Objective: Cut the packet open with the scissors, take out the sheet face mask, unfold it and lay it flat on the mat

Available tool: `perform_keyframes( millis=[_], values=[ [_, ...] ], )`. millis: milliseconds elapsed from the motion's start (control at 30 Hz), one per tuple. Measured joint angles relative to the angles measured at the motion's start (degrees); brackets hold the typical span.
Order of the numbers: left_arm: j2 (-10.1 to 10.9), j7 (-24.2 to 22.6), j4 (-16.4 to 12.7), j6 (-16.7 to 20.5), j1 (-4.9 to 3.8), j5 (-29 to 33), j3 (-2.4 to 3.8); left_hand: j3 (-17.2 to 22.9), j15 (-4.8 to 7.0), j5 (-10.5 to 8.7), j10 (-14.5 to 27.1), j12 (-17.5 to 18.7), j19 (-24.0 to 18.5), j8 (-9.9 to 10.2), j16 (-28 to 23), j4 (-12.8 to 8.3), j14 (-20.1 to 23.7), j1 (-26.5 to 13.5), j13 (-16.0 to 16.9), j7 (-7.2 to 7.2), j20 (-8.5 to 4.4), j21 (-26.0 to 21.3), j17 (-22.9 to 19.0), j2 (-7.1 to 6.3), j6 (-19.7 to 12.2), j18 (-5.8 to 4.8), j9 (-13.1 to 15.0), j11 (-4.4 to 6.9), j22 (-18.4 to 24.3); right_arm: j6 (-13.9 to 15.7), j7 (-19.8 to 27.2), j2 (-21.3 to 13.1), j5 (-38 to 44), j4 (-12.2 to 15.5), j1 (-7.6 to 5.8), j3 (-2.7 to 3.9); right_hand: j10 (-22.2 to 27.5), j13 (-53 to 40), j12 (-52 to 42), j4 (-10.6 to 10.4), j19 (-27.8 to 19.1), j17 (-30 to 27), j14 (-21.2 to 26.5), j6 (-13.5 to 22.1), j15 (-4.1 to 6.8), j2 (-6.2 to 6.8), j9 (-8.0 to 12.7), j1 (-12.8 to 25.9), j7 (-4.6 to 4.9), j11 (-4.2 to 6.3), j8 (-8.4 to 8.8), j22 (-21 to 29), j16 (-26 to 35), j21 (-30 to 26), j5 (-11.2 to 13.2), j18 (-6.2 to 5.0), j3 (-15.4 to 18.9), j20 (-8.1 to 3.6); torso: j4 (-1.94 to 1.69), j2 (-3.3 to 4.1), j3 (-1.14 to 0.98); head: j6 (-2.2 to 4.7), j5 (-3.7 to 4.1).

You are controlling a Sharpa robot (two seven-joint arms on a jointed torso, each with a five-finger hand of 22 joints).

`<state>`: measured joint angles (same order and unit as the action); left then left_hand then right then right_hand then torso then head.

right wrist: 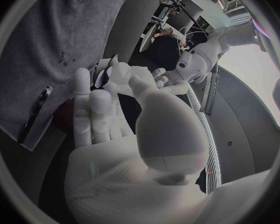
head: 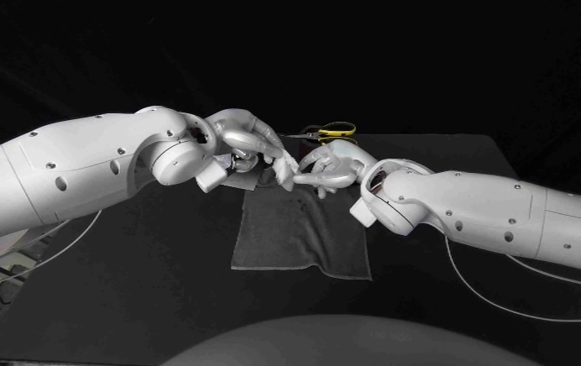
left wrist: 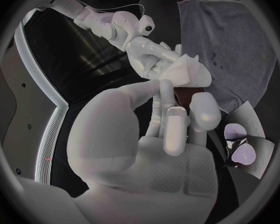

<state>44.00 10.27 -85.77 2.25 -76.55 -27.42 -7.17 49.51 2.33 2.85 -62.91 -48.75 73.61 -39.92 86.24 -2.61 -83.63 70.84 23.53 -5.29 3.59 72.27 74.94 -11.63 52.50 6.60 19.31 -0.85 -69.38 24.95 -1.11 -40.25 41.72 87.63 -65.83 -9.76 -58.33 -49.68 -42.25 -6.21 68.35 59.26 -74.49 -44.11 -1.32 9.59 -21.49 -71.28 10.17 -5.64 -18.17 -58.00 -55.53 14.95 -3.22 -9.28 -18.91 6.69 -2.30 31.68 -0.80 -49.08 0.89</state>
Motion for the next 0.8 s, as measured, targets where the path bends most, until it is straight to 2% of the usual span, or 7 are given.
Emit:
perform_keyframes(
  millis=[167,333,467,600,800],
  values=[
    [0.1,0.0,-0.1,0.0,0.00,0.3,0.00,0.2,0.00,0.00,0.0,0.0,0.0,-0.2,0.0,-0.2,0.0,-0.1,0.0,0.08,0.00,0.2,0.0,-0.07,-0.1,0.00,0.0,0.00,0.0,0.0,-0.1,0.2,0.0,-0.2,0.30,0.00,0.0,0.6,-0.5,-0.2,0.4,0.6,-0.7,-1.1,0.24,-0.80,0.0,-0.8,-0.28,0.01,-0.49,0.2,-1.2,0.0,0.0,0.01,0.3,-0.02,0.03,-0.01,0.00,0.02,0.16],
    [0.3,-0.1,-0.3,-0.1,0.00,0.8,0.00,0.2,0.00,0.00,0.0,0.0,0.0,-0.2,0.0,-0.2,0.0,-0.1,0.0,-0.07,0.00,0.2,0.0,-0.07,0.1,0.00,0.0,0.00,0.0,0.2,-0.2,0.5,0.0,-0.6,0.62,0.01,-1.4,2.0,-1.0,-0.4,1.8,2.2,-2.8,-4.0,0.94,-2.50,0.2,-2.5,-1.12,1.15,-1.77,0.3,-3.6,0.0,0.0,-0.72,0.4,-0.78,0.01,0.02,-0.02,0.02,0.16],
    [0.4,-0.1,-0.5,-0.2,0.00,1.2,0.00,0.2,0.00,0.00,0.0,0.0,0.0,-0.2,0.0,-0.2,0.0,-0.1,0.0,-0.07,0.00,0.2,0.0,-0.06,0.1,0.00,0.0,0.00,0.0,0.8,-0.2,0.7,0.0,-0.9,0.76,0.01,-3.4,3.0,-1.6,-0.6,3.4,5.8,-6.0,-8.2,2.06,-5.56,0.3,-4.4,-2.69,2.81,-3.54,0.3,-7.8,0.7,0.2,-0.85,-1.9,-1.78,-0.01,0.03,-0.02,-0.02,0.14],
    [0.5,-0.1,-0.7,-0.2,0.00,1.7,0.00,0.2,0.00,0.00,0.0,0.0,0.0,-0.2,0.0,-0.2,0.0,0.0,0.0,-0.07,0.00,0.2,0.0,-0.05,0.1,0.00,0.0,-0.01,0.0,1.4,-0.1,0.8,0.0,-1.1,0.84,0.01,-5.9,1.5,-3.9,-0.5,4.0,7.7,-7.4,-9.6,2.71,-6.12,0.3,-4.7,-3.66,3.39,-4.19,0.0,-9.9,1.0,0.2,-0.86,-2.6,-2.37,-0.01,0.01,-0.01,-0.03,0.14],
    [0.6,-0.1,-0.9,-0.3,0.00,2.3,0.00,0.2,0.00,-0.01,0.0,0.0,0.0,-0.2,0.0,-0.2,0.0,0.0,0.0,-0.07,0.00,0.2,0.0,0.02,0.1,0.00,0.0,-0.01,0.0,2.2,0.2,1.1,0.0,-1.3,0.91,0.02,-8.0,-0.1,-5.8,-0.2,4.4,9.2,-8.3,-10.5,3.09,-6.66,0.4,-4.7,-4.18,3.91,-4.67,-0.2,-11.3,1.4,0.2,-0.86,-3.3,-2.73,-0.02,-0.01,0.00,-0.03,0.08]
  ],
)
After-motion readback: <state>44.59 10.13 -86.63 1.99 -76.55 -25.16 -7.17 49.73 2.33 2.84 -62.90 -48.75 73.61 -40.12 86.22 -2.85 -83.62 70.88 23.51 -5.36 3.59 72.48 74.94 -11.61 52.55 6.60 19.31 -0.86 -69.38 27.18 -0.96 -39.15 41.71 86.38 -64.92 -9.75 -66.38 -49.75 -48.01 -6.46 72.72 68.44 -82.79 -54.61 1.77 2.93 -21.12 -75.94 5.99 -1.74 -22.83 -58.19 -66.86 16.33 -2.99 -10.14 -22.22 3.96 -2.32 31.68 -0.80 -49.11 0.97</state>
